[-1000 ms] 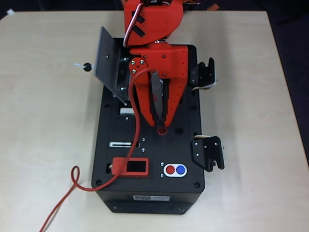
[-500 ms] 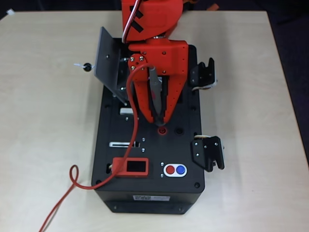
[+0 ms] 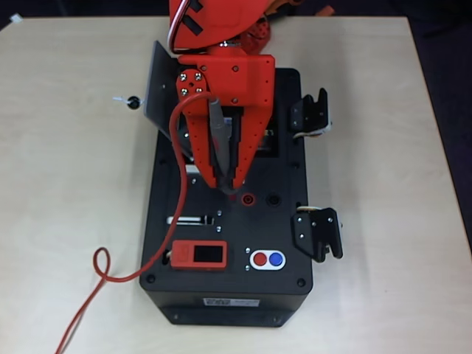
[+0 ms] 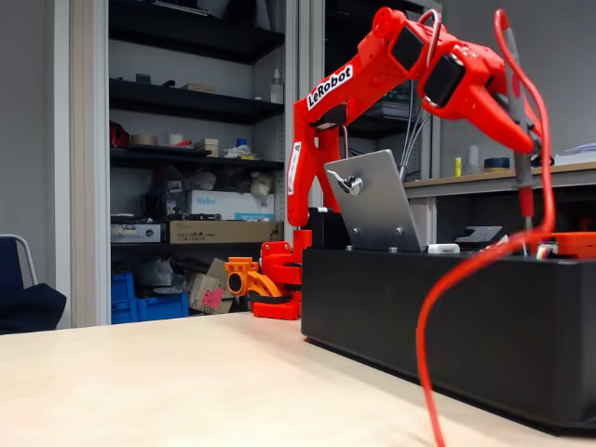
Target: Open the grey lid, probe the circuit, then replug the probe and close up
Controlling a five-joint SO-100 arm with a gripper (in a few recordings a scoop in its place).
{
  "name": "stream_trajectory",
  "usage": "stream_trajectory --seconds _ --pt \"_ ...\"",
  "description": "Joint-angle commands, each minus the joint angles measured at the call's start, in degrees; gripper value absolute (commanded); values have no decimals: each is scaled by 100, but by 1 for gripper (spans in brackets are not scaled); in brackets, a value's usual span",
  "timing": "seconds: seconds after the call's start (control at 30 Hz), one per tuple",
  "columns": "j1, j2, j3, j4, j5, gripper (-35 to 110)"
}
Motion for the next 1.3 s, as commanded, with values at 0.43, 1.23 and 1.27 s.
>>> stream_trajectory --seconds 0.43,1.23,1.27 --pt "-316 809 -308 896 9 0" --pt "35 3753 2786 923 -1011 0" --pt "35 3841 2892 905 -1011 0"
